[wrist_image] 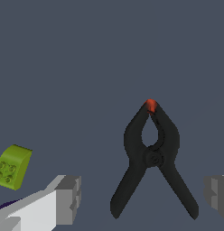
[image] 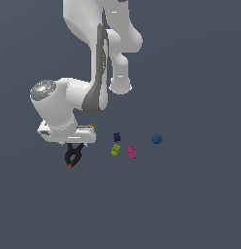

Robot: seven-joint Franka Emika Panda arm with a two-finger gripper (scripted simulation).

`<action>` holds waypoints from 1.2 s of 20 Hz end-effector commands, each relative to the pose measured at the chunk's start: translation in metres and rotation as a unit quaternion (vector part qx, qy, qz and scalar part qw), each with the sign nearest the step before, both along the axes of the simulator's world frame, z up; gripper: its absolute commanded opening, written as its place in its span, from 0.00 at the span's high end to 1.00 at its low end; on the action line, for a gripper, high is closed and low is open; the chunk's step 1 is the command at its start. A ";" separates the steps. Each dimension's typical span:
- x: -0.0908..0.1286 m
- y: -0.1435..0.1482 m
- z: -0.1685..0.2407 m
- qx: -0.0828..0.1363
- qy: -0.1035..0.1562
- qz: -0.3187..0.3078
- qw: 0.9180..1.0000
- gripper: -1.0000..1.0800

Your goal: Pick up a designated object from a clutter of objects.

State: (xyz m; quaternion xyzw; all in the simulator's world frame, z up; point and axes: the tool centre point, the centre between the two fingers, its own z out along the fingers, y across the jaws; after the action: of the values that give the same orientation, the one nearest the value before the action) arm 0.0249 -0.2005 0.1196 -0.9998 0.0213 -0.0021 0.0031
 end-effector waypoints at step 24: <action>-0.015 -0.035 -0.090 -0.003 0.002 0.004 1.000 0.04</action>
State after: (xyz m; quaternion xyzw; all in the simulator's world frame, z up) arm 0.0097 -0.2358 0.0362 -0.9998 0.0175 0.0004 0.0001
